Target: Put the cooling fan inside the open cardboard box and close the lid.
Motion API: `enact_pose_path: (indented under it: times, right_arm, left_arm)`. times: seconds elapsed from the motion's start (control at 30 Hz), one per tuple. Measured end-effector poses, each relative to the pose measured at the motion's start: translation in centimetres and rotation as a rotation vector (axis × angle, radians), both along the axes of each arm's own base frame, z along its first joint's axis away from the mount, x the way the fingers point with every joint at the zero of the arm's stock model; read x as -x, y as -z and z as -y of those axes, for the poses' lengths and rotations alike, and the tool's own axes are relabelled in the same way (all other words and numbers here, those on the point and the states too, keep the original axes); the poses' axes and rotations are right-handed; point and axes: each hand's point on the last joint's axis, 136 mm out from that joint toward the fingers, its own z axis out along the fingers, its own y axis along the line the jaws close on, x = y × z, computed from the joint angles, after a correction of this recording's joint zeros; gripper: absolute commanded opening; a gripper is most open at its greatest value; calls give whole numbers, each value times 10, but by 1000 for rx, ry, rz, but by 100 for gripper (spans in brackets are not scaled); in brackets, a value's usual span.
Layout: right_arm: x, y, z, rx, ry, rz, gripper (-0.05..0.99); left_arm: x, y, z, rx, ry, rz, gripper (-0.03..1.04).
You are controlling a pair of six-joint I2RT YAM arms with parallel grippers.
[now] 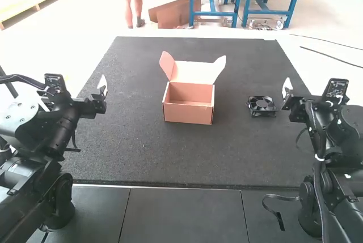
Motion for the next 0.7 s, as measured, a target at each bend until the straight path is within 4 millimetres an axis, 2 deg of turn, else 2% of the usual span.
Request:
enact_pose_path:
  times: [0.1,0.17,0.3,0.43,0.7]
  right_arm:
    - [-2,1,1,-1,4,-17,91]
    - [-5,-3,1,-2,5,-43,91]
    - [-18,-27,3,-24,19,-91,91]
    - [-35,-54,5,-68,31,-155,91]
    - [-70,-80,2,-122,27,-402,91]
  left_arm:
    - [1,-10,0,0,-1,0,97]
    - [0,-25,0,0,-1,-2,97]
    - [-11,-52,1,-7,-12,-38,97]
    - [-28,-70,3,-17,-26,-97,97]
    - [-54,-98,9,-49,-28,-227,97]
